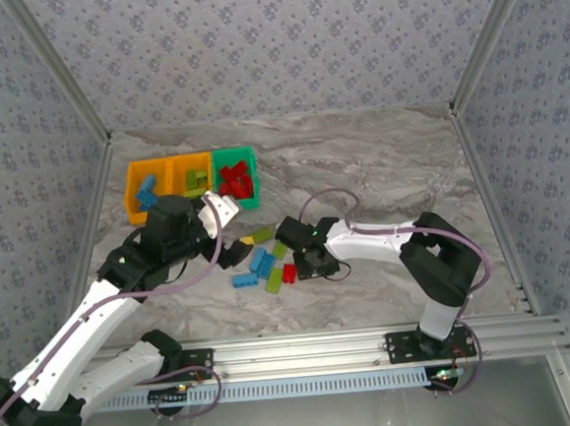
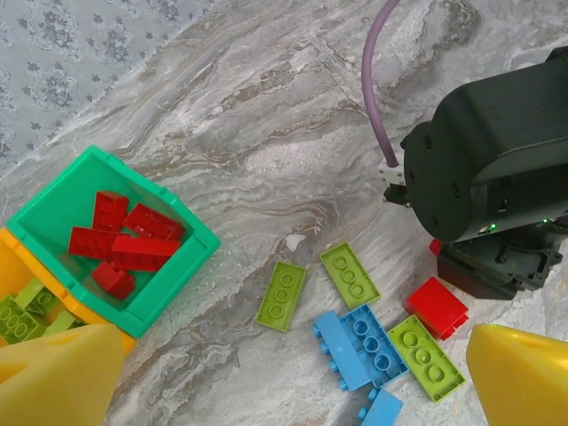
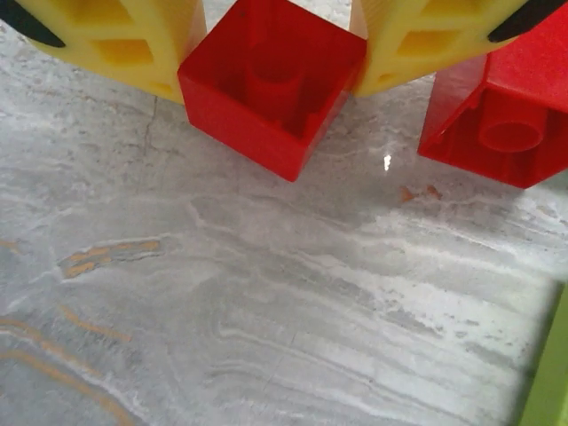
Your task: Sort the legos into containers by color
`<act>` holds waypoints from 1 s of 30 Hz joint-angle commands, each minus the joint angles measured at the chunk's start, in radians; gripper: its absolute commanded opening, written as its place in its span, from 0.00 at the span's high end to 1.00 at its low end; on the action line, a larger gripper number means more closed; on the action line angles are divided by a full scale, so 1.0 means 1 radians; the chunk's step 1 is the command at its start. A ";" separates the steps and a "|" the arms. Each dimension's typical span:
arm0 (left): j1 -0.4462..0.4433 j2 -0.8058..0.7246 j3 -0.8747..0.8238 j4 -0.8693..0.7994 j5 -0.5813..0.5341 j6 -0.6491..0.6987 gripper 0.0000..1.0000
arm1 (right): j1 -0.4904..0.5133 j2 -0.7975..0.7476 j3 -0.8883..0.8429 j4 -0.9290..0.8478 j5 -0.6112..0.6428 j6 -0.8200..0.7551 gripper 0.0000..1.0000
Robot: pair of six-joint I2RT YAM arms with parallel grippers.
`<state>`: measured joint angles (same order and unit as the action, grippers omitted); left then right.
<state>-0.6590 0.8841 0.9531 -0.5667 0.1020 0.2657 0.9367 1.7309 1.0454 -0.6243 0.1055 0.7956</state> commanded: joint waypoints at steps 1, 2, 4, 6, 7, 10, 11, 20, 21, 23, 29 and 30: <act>-0.008 -0.013 -0.002 -0.011 0.016 0.033 0.01 | 0.008 0.000 -0.006 -0.037 0.073 0.018 0.61; -0.007 -0.013 -0.004 -0.012 0.016 0.035 0.01 | 0.007 -0.013 -0.012 -0.035 0.078 0.019 0.62; -0.008 -0.013 -0.004 -0.011 0.015 0.039 0.01 | 0.007 -0.035 -0.020 -0.035 0.090 0.019 0.63; -0.010 -0.014 -0.005 -0.012 0.014 0.040 0.01 | 0.007 -0.064 -0.024 -0.034 0.107 0.017 0.64; -0.010 -0.015 -0.007 -0.010 0.013 0.041 0.01 | 0.008 -0.082 -0.024 -0.035 0.117 0.011 0.64; -0.009 -0.017 -0.010 -0.008 0.009 0.041 0.01 | 0.005 -0.127 -0.022 -0.024 0.139 -0.009 0.66; -0.010 -0.019 -0.010 -0.008 0.007 0.042 0.01 | 0.004 -0.141 -0.020 -0.022 0.145 -0.014 0.67; -0.008 -0.045 -0.023 0.041 -0.114 -0.002 0.01 | 0.005 -0.213 0.101 0.153 0.120 -0.230 0.67; -0.006 -0.049 -0.023 0.046 -0.134 -0.012 0.01 | 0.002 -0.204 0.130 0.187 0.109 -0.266 0.67; 0.001 -0.058 -0.027 0.053 -0.191 -0.023 0.01 | -0.009 -0.157 0.212 0.265 0.071 -0.336 0.67; 0.069 -0.076 -0.065 0.104 -0.330 -0.074 0.01 | -0.084 0.106 0.483 0.362 -0.009 -0.434 0.69; 0.079 -0.075 -0.066 0.109 -0.333 -0.085 0.01 | -0.096 0.150 0.522 0.373 -0.019 -0.440 0.69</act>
<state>-0.6060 0.8188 0.8970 -0.5079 -0.1505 0.2295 0.8776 1.7744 1.5013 -0.3080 0.1295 0.4335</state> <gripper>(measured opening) 0.993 0.326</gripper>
